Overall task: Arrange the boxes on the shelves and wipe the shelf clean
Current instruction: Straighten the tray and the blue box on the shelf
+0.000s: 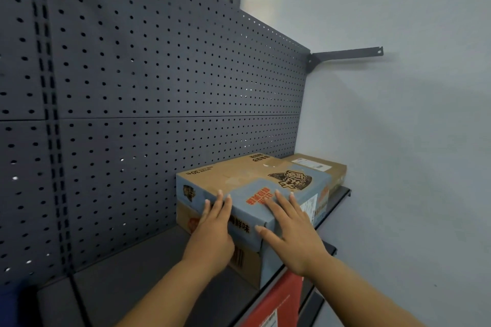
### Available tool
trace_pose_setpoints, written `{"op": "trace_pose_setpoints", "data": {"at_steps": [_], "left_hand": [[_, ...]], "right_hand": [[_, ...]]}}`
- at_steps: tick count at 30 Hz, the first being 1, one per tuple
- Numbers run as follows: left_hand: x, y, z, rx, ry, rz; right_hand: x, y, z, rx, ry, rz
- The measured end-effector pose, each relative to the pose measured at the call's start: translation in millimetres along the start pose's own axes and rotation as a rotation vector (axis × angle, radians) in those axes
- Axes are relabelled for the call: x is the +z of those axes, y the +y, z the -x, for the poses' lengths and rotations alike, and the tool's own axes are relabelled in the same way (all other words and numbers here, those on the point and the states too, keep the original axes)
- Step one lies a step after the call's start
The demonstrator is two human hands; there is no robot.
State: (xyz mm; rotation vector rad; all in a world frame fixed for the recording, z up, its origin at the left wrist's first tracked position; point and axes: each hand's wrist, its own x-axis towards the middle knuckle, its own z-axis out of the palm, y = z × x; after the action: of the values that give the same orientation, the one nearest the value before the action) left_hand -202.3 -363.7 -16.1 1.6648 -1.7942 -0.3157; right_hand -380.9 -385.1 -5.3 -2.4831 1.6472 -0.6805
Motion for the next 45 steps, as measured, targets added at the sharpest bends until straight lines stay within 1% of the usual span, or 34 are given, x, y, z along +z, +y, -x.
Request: {"op": "trace_pose_setpoints", "data": {"at_steps": [11,16,20,22,25,27,31,33,37,41,45], "left_hand": [[47.8,28.4,-70.4,0.005,-0.072,-0.057],[62.8,31.7,-82.7,0.020,0.016,-0.035],[64.8,28.0,-80.8,0.021,0.034,-0.031],[61.1,27.6,-79.5,0.023,0.035,-0.012],[53.4,27.1,-73.7,0.061,0.053,-0.026],[47.8,24.9,-67.2,0.076,0.114,-0.047],[32.1,16.5,-48.5,0.049,0.245,-0.113],[19.7,8.0,-36.6,0.038,0.286,-0.138],[-11.9,-19.0,-7.1,-0.103,0.363,-0.218],[-50.0,-54.6,31.7,-0.299,0.428,-0.284],[-87.9,-91.1,74.3,-0.524,0.401,-0.344]], "right_hand": [[-13.9,80.0,-50.9,0.011,-0.051,0.044],[-17.5,91.1,-60.4,-0.064,-0.055,0.025],[-13.6,94.3,-63.0,-0.088,-0.021,0.023],[-16.2,92.9,-64.5,-0.104,-0.016,0.049],[-22.8,81.1,-66.9,-0.183,0.013,0.030],[-25.2,67.0,-70.0,-0.242,0.060,-0.019],[-23.1,29.4,-76.9,-0.359,0.182,-0.137],[-19.2,7.1,-78.1,-0.406,0.191,-0.182],[-0.6,-35.0,-78.7,-0.502,0.168,-0.256],[23.4,-80.5,-74.3,-0.531,0.105,-0.279],[46.4,-128.0,-63.9,-0.512,0.007,-0.361]]}}
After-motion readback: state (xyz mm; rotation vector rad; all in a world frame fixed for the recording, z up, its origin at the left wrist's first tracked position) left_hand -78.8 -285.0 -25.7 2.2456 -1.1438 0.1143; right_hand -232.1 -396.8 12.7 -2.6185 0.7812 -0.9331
